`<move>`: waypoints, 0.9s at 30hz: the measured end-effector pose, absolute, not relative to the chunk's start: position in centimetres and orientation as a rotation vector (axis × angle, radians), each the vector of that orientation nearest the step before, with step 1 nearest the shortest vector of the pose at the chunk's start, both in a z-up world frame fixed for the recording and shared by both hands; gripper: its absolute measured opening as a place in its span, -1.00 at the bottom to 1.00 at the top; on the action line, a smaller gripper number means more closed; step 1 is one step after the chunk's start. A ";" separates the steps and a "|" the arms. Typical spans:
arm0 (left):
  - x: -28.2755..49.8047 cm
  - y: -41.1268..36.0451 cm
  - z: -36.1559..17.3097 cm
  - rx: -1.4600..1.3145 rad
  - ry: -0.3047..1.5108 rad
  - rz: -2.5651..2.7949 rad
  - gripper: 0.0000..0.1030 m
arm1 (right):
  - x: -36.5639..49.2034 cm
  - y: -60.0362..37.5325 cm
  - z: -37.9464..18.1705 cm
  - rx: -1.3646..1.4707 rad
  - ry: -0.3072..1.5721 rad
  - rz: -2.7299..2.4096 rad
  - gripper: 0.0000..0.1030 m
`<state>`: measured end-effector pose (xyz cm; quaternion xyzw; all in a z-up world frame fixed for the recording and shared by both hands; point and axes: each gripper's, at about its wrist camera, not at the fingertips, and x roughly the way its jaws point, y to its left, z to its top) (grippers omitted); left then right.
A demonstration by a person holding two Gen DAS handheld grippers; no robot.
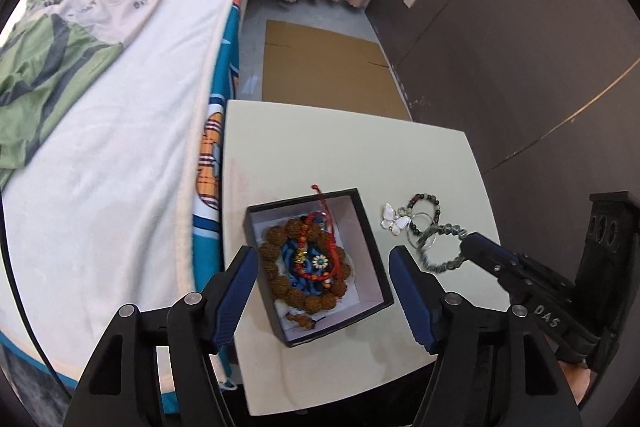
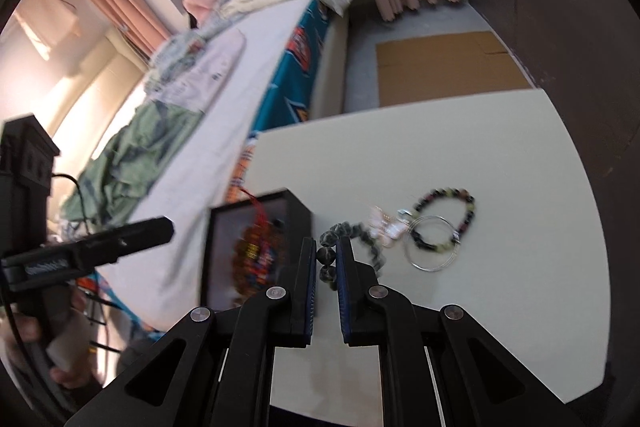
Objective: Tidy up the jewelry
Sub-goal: 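Drop red string bracelet in box with left tool while right tool grasps grey bracelet, then lower the grey bead bracelet into the box and open the right tool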
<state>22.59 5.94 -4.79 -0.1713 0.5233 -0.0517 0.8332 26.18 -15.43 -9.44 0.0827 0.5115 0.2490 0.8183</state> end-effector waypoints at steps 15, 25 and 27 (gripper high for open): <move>20.3 10.8 -3.6 -0.418 1.076 -0.042 0.34 | 26.5 -10.4 -8.2 0.226 1.039 0.649 -0.79; 20.1 11.1 -2.9 -0.412 1.066 -0.044 0.34 | 27.9 -8.7 -10.0 0.207 1.096 0.652 -0.75; 20.1 10.8 -2.8 -0.405 1.065 -0.051 0.34 | 27.8 -9.3 -10.3 0.210 1.108 0.622 -0.56</move>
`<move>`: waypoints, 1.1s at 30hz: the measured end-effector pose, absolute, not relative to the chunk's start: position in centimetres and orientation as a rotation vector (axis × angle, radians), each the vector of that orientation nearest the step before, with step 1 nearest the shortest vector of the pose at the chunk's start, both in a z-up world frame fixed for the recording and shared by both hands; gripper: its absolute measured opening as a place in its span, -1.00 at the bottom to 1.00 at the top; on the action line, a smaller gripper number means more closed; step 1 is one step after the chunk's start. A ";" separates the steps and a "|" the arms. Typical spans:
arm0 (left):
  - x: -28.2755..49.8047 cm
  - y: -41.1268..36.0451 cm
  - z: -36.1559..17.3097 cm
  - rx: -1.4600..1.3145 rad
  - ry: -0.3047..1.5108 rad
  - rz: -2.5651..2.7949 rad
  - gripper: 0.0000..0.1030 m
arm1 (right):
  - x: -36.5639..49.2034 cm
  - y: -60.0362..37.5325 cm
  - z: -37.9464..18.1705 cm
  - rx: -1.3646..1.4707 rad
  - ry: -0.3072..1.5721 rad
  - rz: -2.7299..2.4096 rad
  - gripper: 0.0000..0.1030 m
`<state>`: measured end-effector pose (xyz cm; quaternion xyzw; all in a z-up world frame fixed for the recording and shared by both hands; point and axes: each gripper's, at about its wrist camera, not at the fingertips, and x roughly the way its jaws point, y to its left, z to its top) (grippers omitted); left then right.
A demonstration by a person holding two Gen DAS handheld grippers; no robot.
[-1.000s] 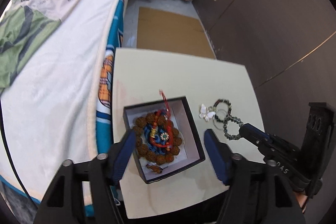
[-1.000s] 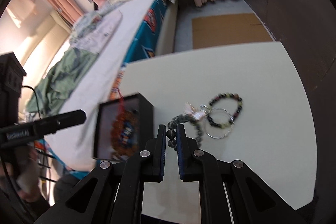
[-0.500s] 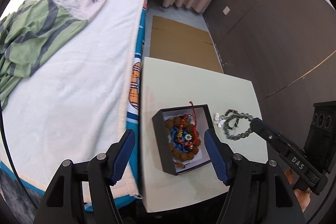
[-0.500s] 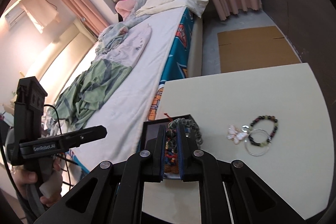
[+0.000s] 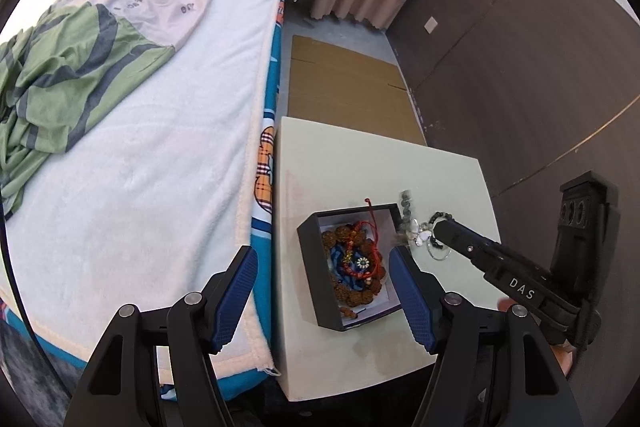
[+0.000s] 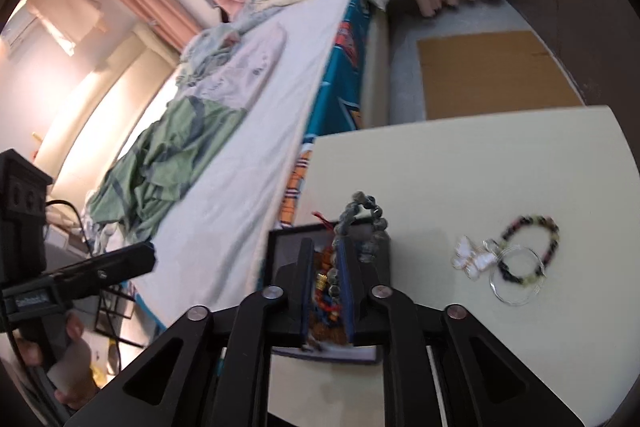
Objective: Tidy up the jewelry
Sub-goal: 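Lower the grey bead bracelet into the box and open the right tool, then reach the left tool to the white butterfly charm and grasp it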
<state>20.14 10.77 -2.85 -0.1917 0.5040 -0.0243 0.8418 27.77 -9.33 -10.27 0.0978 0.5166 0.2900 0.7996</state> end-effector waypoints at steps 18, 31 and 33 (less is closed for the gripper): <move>22.8 4.7 -3.9 -0.344 1.105 -0.135 0.34 | 26.4 -19.4 -8.3 0.330 1.047 0.516 -0.08; 26.7 -3.9 -6.0 -0.230 1.172 -0.231 0.34 | 27.1 -27.0 -9.7 0.396 1.045 0.352 0.82; 27.5 -5.1 -6.7 -0.212 1.189 -0.229 0.34 | 27.2 -27.8 -10.0 0.416 1.056 0.346 0.82</move>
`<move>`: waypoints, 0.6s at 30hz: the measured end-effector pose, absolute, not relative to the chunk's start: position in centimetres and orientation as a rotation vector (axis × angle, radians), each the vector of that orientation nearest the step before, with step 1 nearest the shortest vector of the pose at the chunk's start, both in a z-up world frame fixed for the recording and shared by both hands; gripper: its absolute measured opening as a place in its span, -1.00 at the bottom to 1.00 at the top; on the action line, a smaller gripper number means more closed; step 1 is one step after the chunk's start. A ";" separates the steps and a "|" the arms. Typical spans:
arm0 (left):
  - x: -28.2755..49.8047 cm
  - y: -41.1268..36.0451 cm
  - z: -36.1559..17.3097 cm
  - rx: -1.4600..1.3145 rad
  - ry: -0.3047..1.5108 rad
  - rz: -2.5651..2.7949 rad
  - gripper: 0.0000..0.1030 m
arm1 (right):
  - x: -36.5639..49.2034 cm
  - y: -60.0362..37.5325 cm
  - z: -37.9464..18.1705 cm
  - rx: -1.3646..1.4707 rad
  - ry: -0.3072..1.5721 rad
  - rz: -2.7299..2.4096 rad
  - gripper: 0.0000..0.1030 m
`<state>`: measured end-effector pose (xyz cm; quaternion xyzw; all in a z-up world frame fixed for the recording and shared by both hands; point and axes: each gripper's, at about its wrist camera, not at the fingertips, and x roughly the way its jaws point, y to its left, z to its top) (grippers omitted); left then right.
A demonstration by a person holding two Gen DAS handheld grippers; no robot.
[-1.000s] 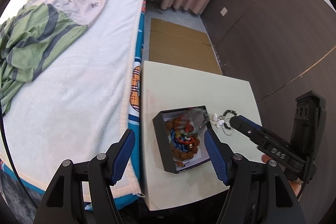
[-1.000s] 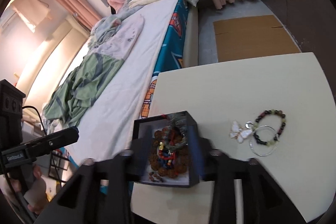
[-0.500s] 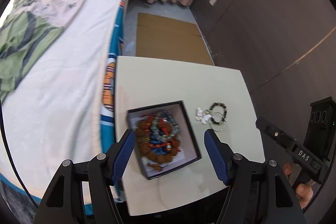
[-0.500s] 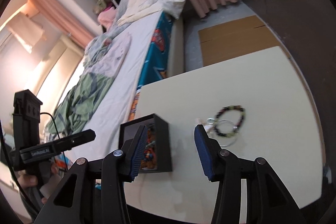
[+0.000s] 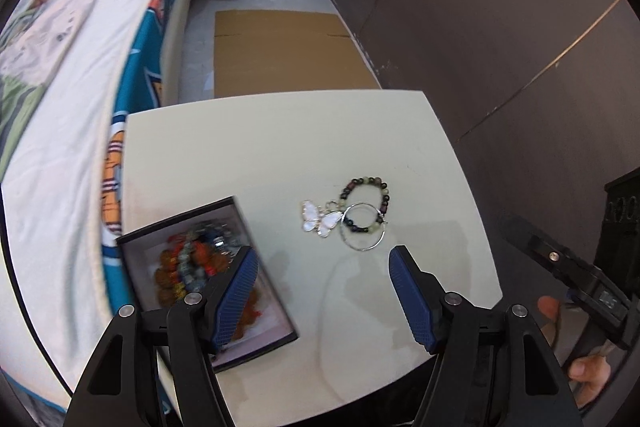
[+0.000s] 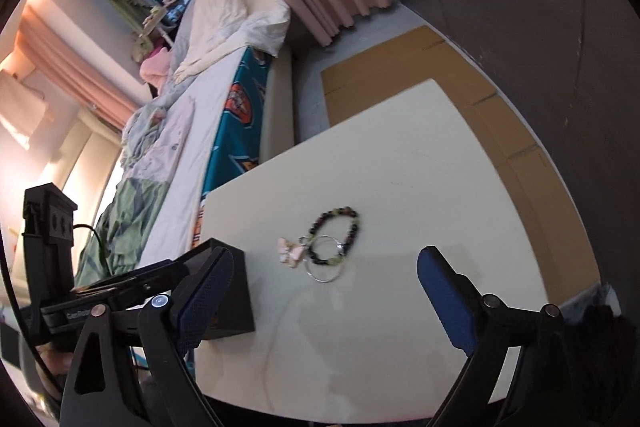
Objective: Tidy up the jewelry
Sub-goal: 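Reach the left tool to the white butterfly charm and grasp it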
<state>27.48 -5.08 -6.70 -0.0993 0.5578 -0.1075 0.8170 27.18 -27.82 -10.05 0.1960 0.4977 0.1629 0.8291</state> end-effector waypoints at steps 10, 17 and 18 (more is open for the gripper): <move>31.1 -9.4 -10.5 -0.089 1.296 -0.202 0.34 | 28.5 -31.8 -12.6 0.532 1.090 0.294 0.83; 32.9 -11.0 -13.5 0.019 1.375 -0.155 0.17 | 29.4 -33.5 -14.4 0.541 1.112 0.227 0.83; 33.2 -11.1 -14.1 0.031 1.388 -0.150 0.17 | 29.5 -33.7 -14.6 0.554 1.119 0.229 0.83</move>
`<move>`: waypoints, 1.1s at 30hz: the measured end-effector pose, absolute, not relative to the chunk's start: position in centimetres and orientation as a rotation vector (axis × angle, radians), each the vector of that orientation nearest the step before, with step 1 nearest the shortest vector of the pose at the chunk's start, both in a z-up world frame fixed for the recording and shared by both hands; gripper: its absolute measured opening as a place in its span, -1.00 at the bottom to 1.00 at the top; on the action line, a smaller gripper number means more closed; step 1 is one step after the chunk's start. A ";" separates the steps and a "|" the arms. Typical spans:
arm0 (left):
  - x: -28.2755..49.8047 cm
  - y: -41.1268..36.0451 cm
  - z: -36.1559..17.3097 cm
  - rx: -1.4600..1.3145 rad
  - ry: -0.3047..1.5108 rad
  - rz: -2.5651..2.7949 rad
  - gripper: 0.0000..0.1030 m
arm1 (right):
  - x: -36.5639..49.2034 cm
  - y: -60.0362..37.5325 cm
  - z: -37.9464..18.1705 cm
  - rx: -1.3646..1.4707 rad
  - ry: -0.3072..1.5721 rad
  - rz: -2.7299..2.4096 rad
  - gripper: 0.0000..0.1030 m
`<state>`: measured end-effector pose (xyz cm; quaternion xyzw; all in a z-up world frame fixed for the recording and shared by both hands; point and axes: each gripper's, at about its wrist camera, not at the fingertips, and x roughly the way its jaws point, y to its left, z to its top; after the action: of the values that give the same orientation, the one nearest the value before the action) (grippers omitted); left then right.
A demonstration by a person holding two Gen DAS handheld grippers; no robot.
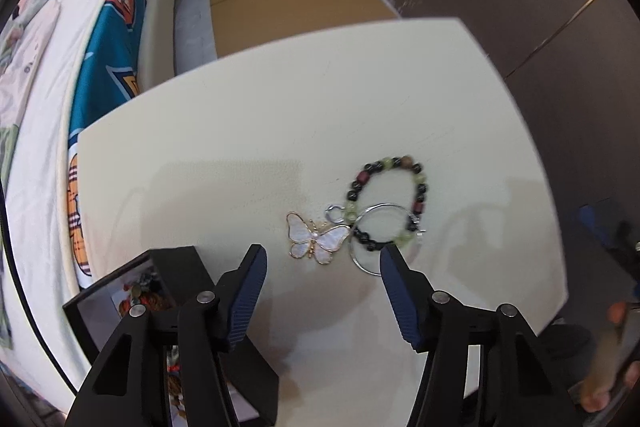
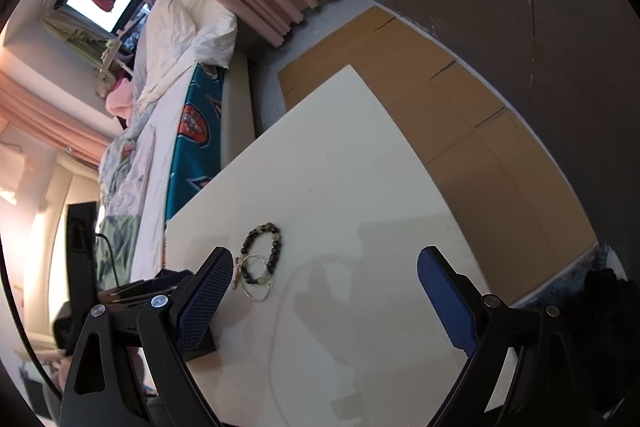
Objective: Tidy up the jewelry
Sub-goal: 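Reach the left tool to the white butterfly charm and grasp it, then carry butterfly charm into box with left tool while right tool grasps silver hoop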
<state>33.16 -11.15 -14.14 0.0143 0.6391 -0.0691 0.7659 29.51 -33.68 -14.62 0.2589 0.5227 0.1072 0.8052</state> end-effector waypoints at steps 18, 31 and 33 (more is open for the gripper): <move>34.6 -11.7 -16.4 0.195 1.401 -0.096 -0.20 | 31.3 -31.7 -16.6 0.618 1.181 0.302 0.83; 35.6 -11.8 -16.9 0.230 1.464 -0.123 -0.20 | 31.4 -30.8 -16.8 0.595 1.195 0.305 0.82; 35.6 -11.5 -16.8 0.211 1.461 -0.130 -0.20 | 31.4 -30.8 -16.7 0.591 1.196 0.309 0.83</move>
<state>35.60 -11.47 -16.77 0.0959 0.6655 -0.0593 0.7378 31.41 -30.82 -16.74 0.2730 0.5522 0.1425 0.7748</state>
